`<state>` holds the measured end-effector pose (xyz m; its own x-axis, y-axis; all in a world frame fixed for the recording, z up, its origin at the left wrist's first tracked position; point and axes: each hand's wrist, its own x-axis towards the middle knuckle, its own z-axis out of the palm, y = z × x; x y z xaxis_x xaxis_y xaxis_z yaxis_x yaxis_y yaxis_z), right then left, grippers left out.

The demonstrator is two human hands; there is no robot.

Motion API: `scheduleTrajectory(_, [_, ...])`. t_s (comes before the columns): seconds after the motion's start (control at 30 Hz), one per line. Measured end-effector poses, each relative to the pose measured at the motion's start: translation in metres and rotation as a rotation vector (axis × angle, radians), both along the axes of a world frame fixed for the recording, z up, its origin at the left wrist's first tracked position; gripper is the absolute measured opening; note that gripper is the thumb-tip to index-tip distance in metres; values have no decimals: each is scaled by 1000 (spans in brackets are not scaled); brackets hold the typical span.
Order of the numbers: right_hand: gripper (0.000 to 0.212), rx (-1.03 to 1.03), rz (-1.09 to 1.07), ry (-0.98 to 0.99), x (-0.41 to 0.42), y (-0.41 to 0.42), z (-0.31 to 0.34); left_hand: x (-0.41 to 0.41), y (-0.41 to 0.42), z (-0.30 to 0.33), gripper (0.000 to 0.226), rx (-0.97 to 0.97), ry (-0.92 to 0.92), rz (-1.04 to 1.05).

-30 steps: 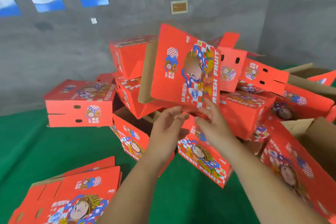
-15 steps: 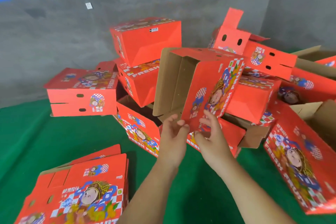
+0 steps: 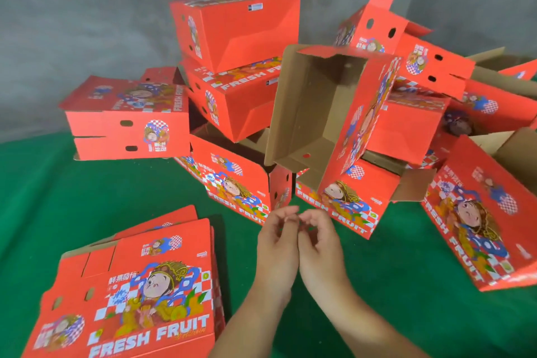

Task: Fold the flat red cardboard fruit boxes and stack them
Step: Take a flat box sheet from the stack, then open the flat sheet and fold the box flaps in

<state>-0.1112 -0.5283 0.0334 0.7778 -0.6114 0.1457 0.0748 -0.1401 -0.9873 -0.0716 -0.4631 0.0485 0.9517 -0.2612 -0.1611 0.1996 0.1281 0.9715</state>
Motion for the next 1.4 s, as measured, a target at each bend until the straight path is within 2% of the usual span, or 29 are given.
scheduleTrajectory(0.13, [32,24,128,181,12,46,-24,9,58,-24,16,14,108,36])
scheduleTrajectory(0.23, [35,29,277,405,22,91,-45,17,115,-53,13,101,184,82])
scheduleTrajectory(0.37, [62,-1,487,738,20,150,-81,16,209,-97,8,331,255,202])
scheduleTrajectory(0.43, [55,1,582,842,13,172,-94,15,259,-114,8,447,273,287])
scheduleTrajectory(0.5, [55,-3,638,879,8,188,-102,16,304,-132,32,692,295,300])
scheduleTrajectory(0.53, [57,-24,634,882,9,192,-105,17,325,-139,43,830,326,319])
scheduleTrajectory(0.6, [47,-1,566,908,16,197,-108,19,362,-152,46,997,369,417])
scheduleTrajectory(0.67, [35,60,483,977,23,197,-111,22,392,-159,64,1070,393,483])
scheduleTrajectory(0.77, [37,147,429,1039,27,196,-118,31,419,-165,106,1135,494,516])
scheduleTrajectory(0.83, [36,206,406,1016,28,197,-119,39,430,-166,124,1180,549,524])
scheduleTrajectory(0.9, [35,242,345,993,29,193,-119,48,438,-164,126,1219,571,551])
scheduleTrajectory(0.97, [33,313,269,970,29,185,-118,56,444,-162,109,1248,577,528])
scheduleTrajectory(1.07, [30,260,131,896,29,169,-114,61,432,-158,90,1233,530,497])
scheduleTrajectory(1.17, [21,70,53,799,28,147,-102,62,407,-153,79,977,464,525])
scheduleTrajectory(1.23, [17,-65,57,770,28,130,-91,60,394,-149,71,735,423,527])
scheduleTrajectory(1.3, [17,-186,94,763,29,114,-75,54,385,-139,54,573,366,523])
scheduleTrajectory(1.4, [24,-280,211,751,32,106,-53,45,375,-120,46,529,383,400])
